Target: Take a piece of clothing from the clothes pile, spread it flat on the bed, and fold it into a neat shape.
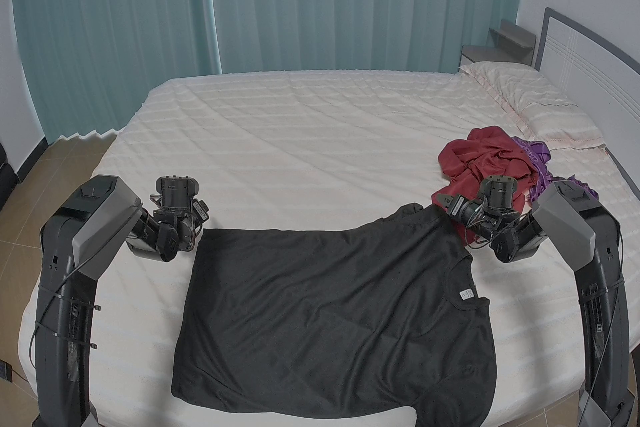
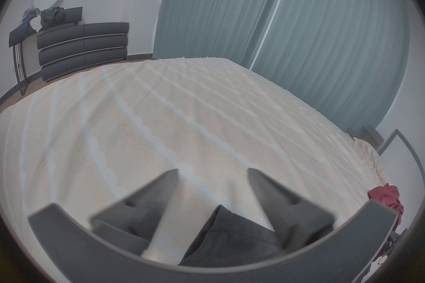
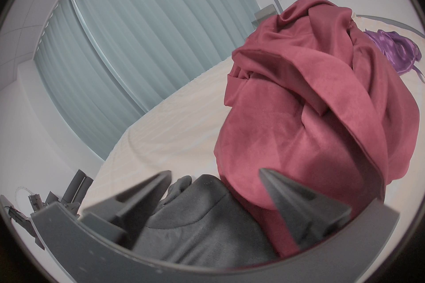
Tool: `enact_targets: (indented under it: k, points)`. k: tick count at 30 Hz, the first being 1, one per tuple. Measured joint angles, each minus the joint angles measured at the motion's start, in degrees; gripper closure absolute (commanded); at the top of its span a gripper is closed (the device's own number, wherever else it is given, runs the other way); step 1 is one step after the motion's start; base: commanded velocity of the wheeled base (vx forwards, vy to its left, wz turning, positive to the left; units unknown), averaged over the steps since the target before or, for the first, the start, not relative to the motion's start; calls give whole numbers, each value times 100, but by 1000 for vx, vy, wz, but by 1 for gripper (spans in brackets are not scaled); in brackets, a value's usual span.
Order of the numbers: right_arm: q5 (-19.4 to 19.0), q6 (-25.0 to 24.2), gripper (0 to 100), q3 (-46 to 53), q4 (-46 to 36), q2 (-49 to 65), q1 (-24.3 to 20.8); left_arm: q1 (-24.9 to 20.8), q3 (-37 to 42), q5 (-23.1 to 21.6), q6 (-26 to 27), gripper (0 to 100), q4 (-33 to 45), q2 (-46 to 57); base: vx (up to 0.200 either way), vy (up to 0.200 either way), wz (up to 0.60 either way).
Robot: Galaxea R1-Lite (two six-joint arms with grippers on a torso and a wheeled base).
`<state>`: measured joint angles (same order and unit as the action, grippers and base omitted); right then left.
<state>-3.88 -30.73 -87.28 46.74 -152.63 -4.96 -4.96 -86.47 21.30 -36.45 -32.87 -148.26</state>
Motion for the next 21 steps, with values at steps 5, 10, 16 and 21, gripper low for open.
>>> enact_targets:
  k: [5,10,16,21]
  points:
    - [11,22,0,77,6,30,17,9,77,-6,13,0,27,9,0,0,0]
    - [-28,2,0,549,-13,360,83,85,499,-167,9,0,101,265,0,0,0]
    - [-79,-106,0,1816,23,1013,108,135,1696,-709,-151,0,44,1009,0,0,0]
    - [-85,-350,0,3133,176,1663,56,139,3043,-1137,-310,0,-121,1810,-80,0,0]
